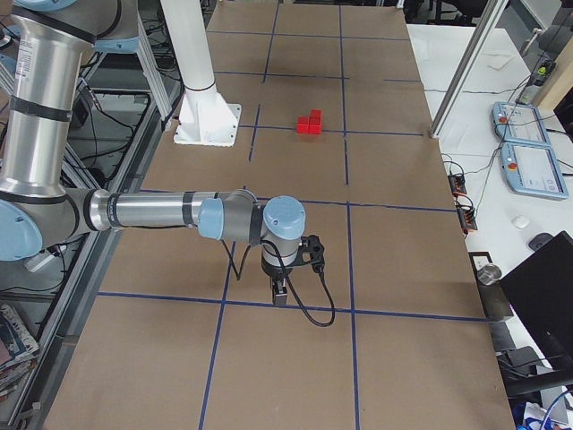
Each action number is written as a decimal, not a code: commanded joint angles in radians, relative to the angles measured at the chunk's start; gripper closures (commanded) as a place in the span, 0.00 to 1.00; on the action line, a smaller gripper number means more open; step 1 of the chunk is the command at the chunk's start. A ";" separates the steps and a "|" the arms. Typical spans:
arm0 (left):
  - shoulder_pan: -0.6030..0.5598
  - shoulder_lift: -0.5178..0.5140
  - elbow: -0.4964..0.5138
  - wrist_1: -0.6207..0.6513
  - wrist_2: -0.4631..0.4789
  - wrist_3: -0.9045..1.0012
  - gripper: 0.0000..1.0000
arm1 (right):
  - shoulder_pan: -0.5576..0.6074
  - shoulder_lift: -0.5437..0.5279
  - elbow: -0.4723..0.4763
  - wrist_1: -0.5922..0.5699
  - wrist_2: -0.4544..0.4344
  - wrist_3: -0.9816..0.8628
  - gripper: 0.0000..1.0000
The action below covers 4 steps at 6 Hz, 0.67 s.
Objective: Form red blocks into L shape at center
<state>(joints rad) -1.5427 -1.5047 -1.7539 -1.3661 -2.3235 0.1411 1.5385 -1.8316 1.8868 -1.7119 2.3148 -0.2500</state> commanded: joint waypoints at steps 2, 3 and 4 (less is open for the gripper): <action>-0.004 0.001 -0.019 -0.045 -0.001 -0.067 0.00 | 0.000 0.000 0.000 0.000 0.000 0.000 0.00; -0.004 0.006 -0.013 -0.091 -0.004 -0.063 0.00 | 0.000 0.000 0.000 0.000 0.000 0.000 0.00; -0.002 0.005 0.003 -0.097 0.001 -0.069 0.00 | 0.000 0.000 0.000 0.000 0.002 0.000 0.00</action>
<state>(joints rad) -1.5459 -1.5002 -1.7622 -1.4463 -2.3249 0.0770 1.5386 -1.8316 1.8868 -1.7119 2.3152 -0.2501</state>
